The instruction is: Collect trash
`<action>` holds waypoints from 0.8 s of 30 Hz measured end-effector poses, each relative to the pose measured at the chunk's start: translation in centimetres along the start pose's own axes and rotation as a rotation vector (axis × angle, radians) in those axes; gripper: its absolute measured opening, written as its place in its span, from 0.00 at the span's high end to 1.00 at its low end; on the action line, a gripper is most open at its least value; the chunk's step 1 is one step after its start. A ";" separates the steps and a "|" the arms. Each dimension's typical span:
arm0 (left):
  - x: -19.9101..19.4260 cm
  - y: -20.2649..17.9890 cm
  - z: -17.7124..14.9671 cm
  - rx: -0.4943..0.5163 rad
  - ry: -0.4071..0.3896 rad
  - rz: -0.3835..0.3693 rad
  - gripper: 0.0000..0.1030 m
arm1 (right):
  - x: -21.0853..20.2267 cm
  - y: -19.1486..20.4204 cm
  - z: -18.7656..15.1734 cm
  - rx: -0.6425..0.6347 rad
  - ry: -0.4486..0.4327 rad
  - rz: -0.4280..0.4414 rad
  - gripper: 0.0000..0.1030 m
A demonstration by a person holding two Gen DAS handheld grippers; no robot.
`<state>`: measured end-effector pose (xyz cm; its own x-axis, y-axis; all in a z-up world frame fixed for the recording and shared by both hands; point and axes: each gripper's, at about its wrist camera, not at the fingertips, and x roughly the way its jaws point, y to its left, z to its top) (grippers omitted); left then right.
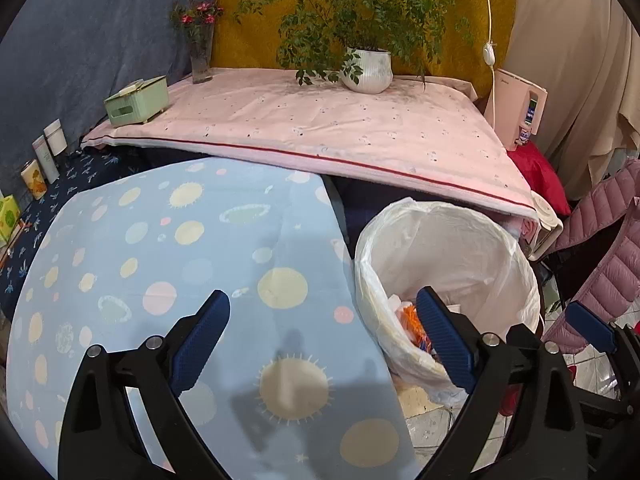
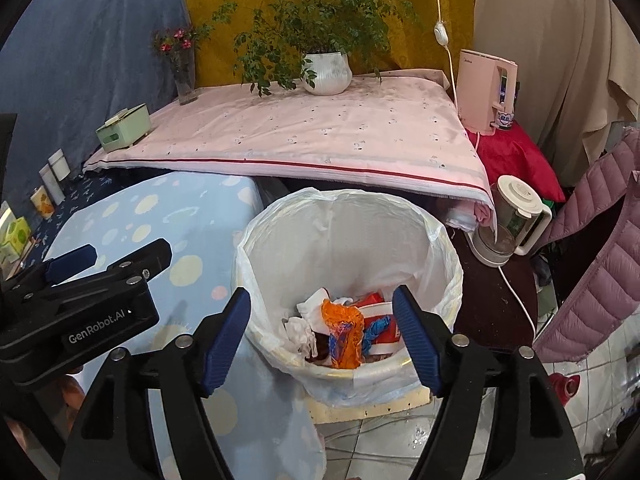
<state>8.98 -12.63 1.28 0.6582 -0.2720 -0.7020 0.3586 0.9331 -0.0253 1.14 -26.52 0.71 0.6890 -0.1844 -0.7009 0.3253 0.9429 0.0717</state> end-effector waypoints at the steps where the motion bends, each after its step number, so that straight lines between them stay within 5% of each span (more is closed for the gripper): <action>1: 0.0 0.0 -0.2 0.000 0.002 0.000 0.12 | -0.1 0.0 -0.3 0.000 0.004 -0.004 0.25; 7: -0.3 0.0 -1.7 0.004 0.014 0.008 0.11 | -0.5 0.5 -1.8 -0.045 0.017 -0.057 0.16; 9: -0.4 0.1 -2.1 -0.001 0.020 0.009 0.10 | -0.6 0.5 -2.2 -0.053 0.025 -0.059 0.05; 24: -0.7 0.7 -4.0 -0.021 0.041 0.022 0.09 | -1.7 0.3 -3.8 -0.051 0.036 -0.107 0.07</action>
<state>6.11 -10.84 -1.08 0.6380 -0.2417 -0.7312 0.3298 0.9437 -0.0241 -2.39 -24.93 -0.77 0.6281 -0.2757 -0.7276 0.3617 0.9314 -0.0407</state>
